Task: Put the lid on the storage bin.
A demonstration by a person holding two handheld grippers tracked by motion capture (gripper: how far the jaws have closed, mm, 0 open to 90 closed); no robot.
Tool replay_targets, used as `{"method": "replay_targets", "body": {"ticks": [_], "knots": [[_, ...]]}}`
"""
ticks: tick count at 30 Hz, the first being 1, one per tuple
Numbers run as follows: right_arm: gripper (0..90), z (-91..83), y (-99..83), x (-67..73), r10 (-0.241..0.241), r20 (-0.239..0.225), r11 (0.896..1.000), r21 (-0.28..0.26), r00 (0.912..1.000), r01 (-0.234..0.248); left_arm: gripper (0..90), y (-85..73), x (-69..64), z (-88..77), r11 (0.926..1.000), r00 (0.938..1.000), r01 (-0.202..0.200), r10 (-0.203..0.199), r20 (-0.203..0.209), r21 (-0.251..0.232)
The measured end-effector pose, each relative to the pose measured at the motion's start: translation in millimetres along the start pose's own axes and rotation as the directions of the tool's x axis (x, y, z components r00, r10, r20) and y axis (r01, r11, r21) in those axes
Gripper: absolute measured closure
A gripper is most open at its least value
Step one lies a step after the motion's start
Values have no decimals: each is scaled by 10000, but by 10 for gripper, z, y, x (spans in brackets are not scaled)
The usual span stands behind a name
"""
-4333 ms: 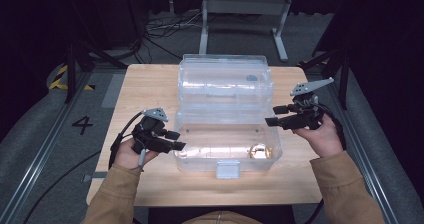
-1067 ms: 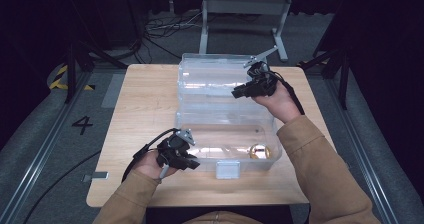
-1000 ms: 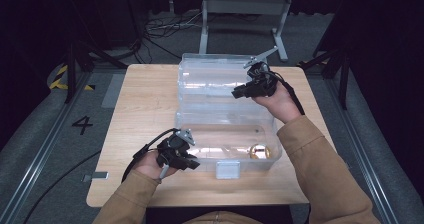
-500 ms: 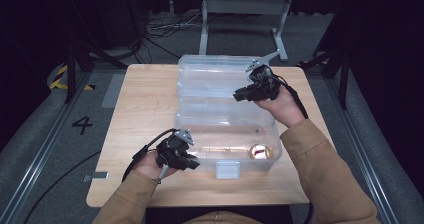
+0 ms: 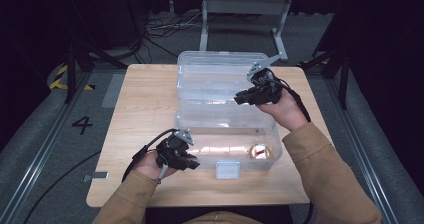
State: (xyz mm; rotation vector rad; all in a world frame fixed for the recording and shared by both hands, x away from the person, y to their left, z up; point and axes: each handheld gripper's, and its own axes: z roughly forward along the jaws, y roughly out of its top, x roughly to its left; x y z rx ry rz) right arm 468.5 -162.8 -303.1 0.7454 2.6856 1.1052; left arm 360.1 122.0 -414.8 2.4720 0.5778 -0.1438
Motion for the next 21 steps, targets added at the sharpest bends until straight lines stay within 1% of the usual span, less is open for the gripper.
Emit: {"method": "replay_targets", "body": {"ticks": [8,17,18,19,21], "knots": [[780,-37,-27,53,-116,-47,9999,29,9999,116,749,-4,0,1,10000,10000,21,-21,12,-45],[784,-72,-65,126,-285,-69,9996,-62,9996,284,748,-5,0,1,10000,10000,66,-66,10,-51],[784,-75,-68,133,-245,-71,9997,-69,9997,244,748,-5,1,0,10000,10000,69,-69,28,-45],[785,-80,-75,137,-334,-86,9994,-67,9994,333,748,-6,1,0,10000,10000,70,-70,27,-48],[785,-86,-82,153,-362,-92,9993,-79,9993,361,748,-6,1,0,10000,10000,72,-72,31,-51]]}}
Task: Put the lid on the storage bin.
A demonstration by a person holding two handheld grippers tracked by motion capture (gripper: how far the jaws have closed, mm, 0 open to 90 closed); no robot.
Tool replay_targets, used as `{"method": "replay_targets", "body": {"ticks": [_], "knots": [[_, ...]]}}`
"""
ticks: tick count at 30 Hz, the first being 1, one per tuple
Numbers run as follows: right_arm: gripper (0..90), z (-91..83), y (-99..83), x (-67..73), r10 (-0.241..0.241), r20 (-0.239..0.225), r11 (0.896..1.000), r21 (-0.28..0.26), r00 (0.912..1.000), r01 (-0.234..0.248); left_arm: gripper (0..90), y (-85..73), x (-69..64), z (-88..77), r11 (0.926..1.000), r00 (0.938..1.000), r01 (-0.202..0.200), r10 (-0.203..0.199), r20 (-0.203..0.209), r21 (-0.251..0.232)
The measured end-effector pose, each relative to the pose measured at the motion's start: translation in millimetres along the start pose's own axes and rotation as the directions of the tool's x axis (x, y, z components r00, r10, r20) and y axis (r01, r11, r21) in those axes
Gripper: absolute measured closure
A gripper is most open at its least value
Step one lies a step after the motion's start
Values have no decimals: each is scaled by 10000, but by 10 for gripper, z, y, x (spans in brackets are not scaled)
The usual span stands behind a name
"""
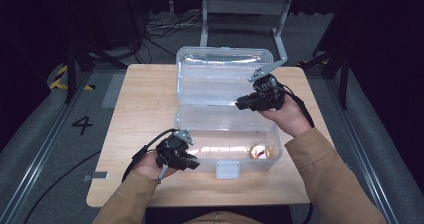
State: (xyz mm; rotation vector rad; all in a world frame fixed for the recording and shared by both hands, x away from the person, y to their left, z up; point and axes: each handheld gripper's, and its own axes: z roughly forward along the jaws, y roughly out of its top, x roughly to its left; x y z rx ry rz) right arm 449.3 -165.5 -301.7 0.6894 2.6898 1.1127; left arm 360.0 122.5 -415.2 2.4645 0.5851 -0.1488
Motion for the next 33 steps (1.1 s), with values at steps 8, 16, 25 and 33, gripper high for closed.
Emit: {"method": "replay_targets", "body": {"ticks": [8,16,25,33], "knots": [[788,-26,-32,54,-54,-31,10000,6,10000,54,748,-2,1,-2,10000,10000,-5,5,16,6],[792,-47,-64,95,-232,-52,9997,-22,9997,232,748,-4,2,-1,10000,10000,-11,11,2,-10],[795,-65,-100,155,-321,-81,9995,-15,9995,321,748,-5,2,-1,10000,10000,-30,30,-2,-27],[797,-76,-126,192,-376,-138,9993,-15,9992,376,748,-6,3,-2,10000,10000,-30,30,16,-34]]}}
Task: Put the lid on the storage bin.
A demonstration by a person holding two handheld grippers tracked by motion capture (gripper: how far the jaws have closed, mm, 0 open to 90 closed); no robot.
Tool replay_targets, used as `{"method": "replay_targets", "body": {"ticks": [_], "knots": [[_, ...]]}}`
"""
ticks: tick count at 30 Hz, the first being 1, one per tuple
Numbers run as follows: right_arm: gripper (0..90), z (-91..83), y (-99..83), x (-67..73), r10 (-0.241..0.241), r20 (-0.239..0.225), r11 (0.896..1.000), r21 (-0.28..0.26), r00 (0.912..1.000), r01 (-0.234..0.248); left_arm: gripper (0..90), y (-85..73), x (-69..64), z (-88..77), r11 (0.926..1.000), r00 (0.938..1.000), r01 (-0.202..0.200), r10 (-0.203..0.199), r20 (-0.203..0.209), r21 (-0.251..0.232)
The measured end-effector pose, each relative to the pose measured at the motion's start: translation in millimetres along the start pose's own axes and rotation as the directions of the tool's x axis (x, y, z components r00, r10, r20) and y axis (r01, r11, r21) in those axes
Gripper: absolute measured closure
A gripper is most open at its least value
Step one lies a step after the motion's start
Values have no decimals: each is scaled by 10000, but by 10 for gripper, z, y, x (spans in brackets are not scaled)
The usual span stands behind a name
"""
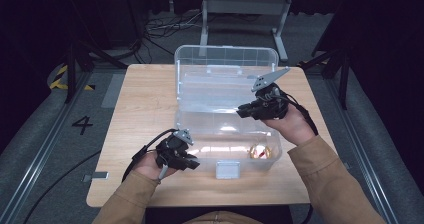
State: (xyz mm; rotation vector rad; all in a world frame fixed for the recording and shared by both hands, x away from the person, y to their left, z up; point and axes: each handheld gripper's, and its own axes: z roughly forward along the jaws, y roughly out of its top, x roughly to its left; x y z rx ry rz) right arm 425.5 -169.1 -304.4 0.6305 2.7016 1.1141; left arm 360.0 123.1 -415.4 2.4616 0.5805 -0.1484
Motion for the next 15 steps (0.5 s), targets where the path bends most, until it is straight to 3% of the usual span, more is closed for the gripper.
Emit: {"method": "replay_targets", "body": {"ticks": [15], "knots": [[801,-6,-52,79,-126,-158,9999,-15,9998,125,747,-1,3,-1,10000,10000,-19,19,-13,-10]]}}
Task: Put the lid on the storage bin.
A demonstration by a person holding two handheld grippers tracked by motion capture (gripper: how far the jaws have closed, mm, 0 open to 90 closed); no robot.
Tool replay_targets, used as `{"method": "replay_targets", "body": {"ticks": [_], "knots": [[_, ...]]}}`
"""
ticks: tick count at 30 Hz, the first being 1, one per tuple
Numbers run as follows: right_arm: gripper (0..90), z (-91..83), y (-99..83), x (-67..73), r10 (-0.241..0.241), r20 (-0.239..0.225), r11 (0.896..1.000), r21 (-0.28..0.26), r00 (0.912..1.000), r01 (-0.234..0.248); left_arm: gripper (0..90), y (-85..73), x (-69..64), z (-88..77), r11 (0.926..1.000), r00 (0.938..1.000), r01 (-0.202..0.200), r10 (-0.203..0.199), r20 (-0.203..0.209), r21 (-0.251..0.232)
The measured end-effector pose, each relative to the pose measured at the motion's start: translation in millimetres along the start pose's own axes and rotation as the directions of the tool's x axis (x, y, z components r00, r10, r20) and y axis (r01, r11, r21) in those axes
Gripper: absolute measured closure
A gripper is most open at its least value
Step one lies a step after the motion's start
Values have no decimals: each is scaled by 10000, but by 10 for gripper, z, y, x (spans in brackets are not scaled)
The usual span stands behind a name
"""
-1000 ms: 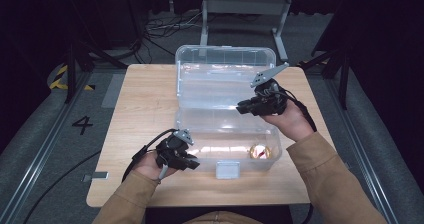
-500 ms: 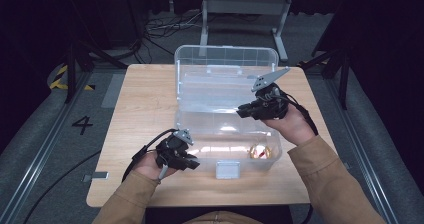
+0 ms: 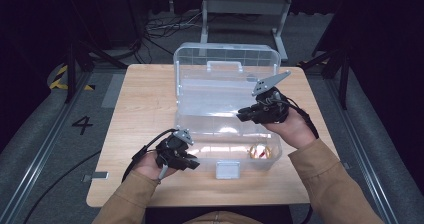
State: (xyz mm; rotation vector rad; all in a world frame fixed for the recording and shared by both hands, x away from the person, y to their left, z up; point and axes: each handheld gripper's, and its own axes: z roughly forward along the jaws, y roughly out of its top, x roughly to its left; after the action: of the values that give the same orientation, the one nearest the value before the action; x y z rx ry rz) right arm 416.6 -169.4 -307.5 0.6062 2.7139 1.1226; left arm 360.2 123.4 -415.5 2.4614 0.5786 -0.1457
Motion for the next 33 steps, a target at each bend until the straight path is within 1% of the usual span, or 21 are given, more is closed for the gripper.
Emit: {"method": "replay_targets", "body": {"ticks": [11,26,33], "knots": [[805,-2,-51,59,-96,-142,10000,-8,9999,96,747,-1,1,-1,10000,10000,-3,3,1,2],[808,6,-153,161,-182,-449,9998,37,9988,184,746,-1,3,-2,10000,10000,-32,32,1,1],[808,8,-190,184,-246,-479,9997,3,9985,246,746,-1,3,-1,10000,10000,-14,14,18,-1]]}}
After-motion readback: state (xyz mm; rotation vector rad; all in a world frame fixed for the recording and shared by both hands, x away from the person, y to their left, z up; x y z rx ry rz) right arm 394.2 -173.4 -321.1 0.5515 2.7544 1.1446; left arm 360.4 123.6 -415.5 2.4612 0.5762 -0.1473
